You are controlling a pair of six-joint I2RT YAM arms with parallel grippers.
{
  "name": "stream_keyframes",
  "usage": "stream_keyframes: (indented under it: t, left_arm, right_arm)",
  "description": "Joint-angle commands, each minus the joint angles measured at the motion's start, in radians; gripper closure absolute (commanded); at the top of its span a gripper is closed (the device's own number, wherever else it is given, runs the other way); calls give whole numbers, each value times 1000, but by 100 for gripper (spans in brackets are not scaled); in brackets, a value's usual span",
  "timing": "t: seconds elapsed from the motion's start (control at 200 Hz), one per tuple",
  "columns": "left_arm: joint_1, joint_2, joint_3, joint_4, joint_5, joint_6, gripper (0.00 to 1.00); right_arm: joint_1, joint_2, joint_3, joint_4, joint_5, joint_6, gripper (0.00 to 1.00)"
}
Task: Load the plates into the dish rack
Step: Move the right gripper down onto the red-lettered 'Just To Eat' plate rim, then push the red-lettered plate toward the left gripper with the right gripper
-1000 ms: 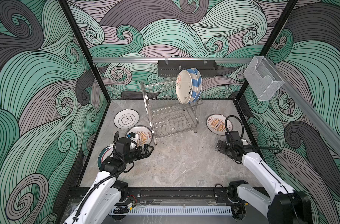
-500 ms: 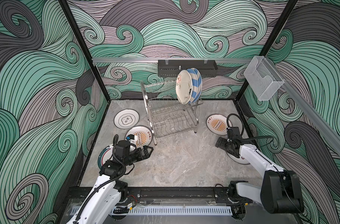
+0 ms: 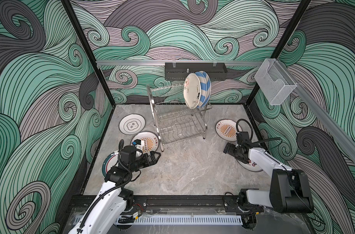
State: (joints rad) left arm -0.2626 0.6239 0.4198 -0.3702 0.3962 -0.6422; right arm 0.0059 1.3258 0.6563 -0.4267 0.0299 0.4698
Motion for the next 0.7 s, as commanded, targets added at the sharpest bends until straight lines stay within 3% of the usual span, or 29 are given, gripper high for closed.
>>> stream_keyframes:
  t: [0.0,0.385,0.69]
  left_arm:
    - [8,-10,0,21,20,-8,1]
    - [8,11,0,29,35,-10,1]
    - [7,16,-1,29,41,-6,1]
  right_arm:
    - [-4,16,9,-2,-42,-12,0]
    - [46,37,0,-20,-210,2,0]
    - [183,-30,-52,26,-351,54,0]
